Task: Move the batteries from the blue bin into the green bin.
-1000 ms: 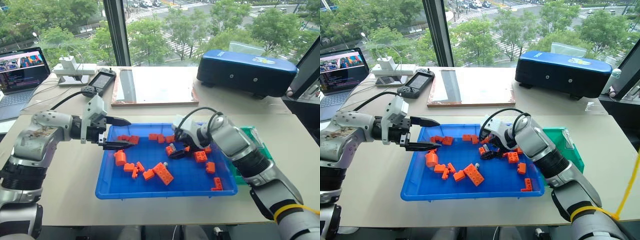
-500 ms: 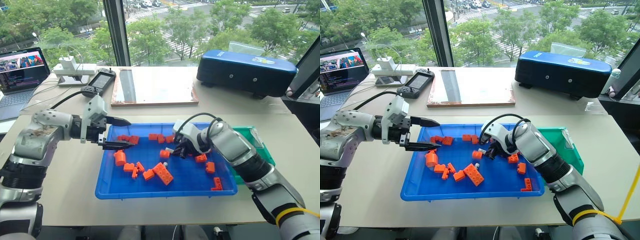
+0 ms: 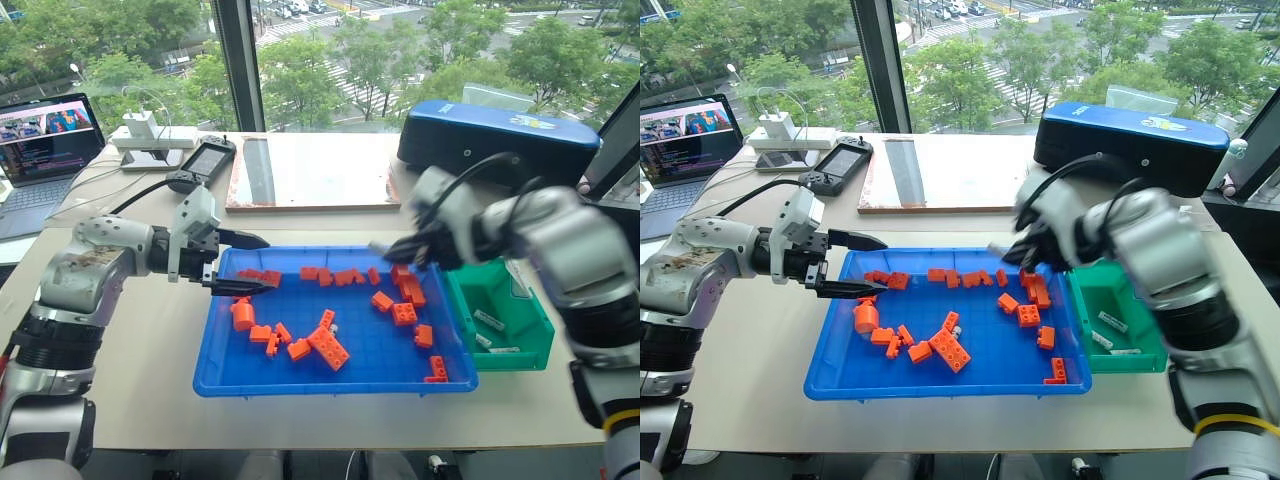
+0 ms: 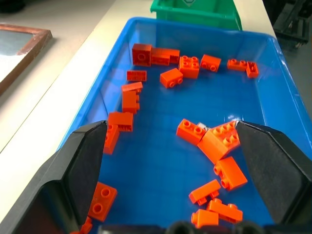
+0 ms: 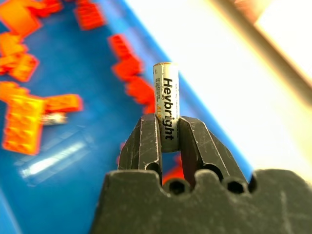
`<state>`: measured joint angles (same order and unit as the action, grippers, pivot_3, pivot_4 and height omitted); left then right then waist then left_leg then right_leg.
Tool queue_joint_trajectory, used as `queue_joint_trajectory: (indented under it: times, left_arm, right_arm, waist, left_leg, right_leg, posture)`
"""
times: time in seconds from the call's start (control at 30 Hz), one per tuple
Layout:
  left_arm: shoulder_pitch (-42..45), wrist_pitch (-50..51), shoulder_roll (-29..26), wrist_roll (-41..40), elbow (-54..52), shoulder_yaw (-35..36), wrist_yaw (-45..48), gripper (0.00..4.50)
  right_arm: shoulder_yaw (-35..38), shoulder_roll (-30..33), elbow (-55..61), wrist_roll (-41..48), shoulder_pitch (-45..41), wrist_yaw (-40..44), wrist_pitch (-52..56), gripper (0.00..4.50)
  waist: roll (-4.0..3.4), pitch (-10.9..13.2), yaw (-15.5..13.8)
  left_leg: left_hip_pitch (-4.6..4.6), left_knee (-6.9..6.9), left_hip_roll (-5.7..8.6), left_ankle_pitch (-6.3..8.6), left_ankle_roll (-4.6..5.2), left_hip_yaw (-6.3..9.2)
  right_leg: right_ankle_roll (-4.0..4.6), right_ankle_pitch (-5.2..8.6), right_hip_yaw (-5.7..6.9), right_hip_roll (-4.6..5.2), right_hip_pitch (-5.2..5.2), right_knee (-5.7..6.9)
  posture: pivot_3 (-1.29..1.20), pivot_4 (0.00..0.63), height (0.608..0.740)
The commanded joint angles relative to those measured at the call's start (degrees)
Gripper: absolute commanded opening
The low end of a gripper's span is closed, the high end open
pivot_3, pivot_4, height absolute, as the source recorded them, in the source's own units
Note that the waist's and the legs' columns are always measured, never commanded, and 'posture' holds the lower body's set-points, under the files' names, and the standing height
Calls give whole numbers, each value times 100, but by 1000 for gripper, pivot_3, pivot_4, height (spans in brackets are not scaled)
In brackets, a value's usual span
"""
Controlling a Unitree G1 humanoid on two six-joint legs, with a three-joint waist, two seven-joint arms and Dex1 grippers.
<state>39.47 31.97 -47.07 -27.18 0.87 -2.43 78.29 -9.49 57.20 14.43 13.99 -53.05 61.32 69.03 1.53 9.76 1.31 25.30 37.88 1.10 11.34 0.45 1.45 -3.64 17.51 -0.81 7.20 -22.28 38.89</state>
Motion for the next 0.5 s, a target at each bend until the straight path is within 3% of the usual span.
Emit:
queue_joint_trajectory:
  times: [0.03,0.17,0.33,0.37,0.5]
  left_arm:
    - [207,-122,-18,-35,25,41,127,4500]
    - [255,-205,22,41,141,-29,179,4500]
    - [329,-278,59,108,247,-134,243,4500]
    - [343,-284,68,114,262,-140,247,4500]
    - [379,-304,83,149,308,-150,279,4500]
  right_arm:
    - [273,877,-295,-209,561,11,-425,231]
    - [549,1316,-359,-49,1228,28,-490,231]
    - [831,1122,-119,153,1927,-355,-74,231]
    - [824,1089,-48,183,2033,-407,-51,1234]
    - [846,969,154,280,2233,-557,-18,2337]
  waist:
    - [1,0,-17]
    - [-2,1,36]
    - [-4,2,118]
    - [-4,2,114]
    - [-5,2,93]
  left_leg:
    - [0,0,0,0,1,-4]
    - [-1,0,-4,1,1,-13]
    - [-1,-2,-5,1,1,-11]
    - [-1,-2,-5,1,1,-10]
    - [-1,-2,-4,1,1,-9]
  right_leg:
    - [0,0,-1,0,1,-2]
    - [0,0,-10,1,-5,1]
    - [1,0,-12,0,-8,6]
    - [1,0,-11,0,-7,6]
    - [1,0,-10,1,-4,4]
  posture:
    - [0,150,732]
    - [0,150,732]
    - [0,150,732]
    - [0,150,732]
    - [0,150,732]
